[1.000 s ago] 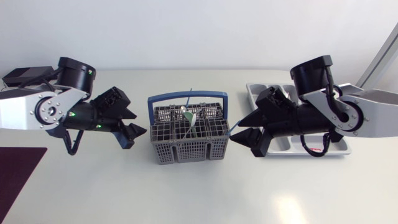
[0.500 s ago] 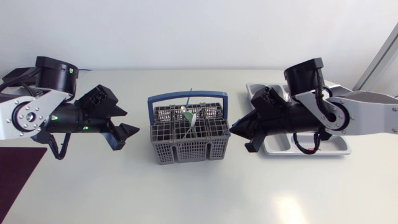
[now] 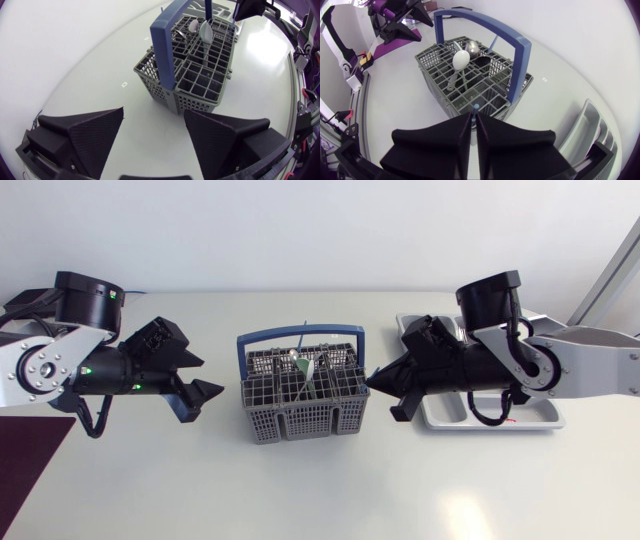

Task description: Unload the cutlery basket into the drawer organizer.

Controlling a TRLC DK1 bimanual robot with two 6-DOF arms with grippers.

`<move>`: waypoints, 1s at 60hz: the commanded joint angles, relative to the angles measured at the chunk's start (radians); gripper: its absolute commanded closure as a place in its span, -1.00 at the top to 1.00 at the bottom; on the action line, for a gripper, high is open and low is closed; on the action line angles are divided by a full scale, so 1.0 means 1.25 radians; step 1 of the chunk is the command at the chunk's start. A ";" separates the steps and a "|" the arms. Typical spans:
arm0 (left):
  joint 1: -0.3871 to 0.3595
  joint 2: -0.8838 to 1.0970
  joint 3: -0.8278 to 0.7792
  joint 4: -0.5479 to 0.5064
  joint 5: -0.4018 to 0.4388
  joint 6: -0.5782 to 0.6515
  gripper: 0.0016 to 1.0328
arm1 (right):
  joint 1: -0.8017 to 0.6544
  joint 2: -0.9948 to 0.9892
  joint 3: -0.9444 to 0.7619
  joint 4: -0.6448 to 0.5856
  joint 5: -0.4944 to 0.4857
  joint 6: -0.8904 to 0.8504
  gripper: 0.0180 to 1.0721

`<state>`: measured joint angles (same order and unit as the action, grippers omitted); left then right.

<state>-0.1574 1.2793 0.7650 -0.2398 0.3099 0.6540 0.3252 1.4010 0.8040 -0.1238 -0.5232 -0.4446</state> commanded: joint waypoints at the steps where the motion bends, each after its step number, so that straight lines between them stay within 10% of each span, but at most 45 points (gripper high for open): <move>1: 0.001 -0.013 -0.022 0.005 0.007 -0.002 0.73 | 0.006 -0.027 0.006 -0.005 0.010 0.006 -0.89; 60: -0.016 -0.071 -0.049 0.008 0.007 0.019 0.76 | -0.126 -0.302 0.249 -0.484 0.007 -0.059 -0.89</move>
<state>-0.1677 1.2076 0.7280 -0.2337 0.3099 0.6575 0.2119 1.0138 1.0740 -0.6872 -0.5121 -0.4881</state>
